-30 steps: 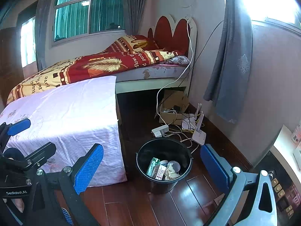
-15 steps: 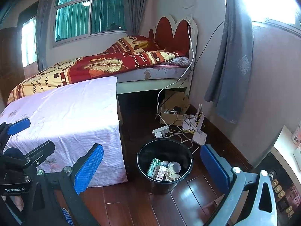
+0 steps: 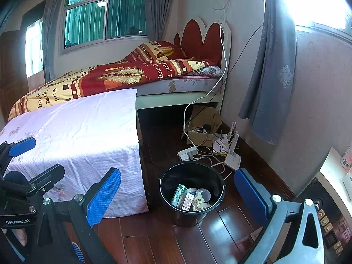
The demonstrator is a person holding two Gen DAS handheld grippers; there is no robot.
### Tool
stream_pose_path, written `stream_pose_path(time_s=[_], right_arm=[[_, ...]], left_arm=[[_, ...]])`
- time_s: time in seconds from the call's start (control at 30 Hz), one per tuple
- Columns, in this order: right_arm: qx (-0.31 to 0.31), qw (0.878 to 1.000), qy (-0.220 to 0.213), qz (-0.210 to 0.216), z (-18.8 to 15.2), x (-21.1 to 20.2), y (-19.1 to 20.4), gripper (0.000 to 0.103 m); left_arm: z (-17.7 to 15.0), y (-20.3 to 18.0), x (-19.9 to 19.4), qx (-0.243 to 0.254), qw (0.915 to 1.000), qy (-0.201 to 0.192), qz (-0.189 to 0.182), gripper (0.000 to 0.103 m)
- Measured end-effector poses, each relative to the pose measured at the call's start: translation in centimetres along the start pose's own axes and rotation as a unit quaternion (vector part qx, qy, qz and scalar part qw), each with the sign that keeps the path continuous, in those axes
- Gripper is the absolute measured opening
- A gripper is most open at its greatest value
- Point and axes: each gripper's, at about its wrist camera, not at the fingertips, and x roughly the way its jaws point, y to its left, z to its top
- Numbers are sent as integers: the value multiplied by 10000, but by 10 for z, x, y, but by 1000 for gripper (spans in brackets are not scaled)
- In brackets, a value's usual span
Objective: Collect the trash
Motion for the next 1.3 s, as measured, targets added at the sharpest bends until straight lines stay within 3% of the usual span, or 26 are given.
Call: stream_pose_path(time_s=[1.3], right_arm=[[-51, 10000, 39, 16, 0, 1, -5, 103]], left_arm=[[4, -1, 5, 38, 9998, -20, -199, 102]])
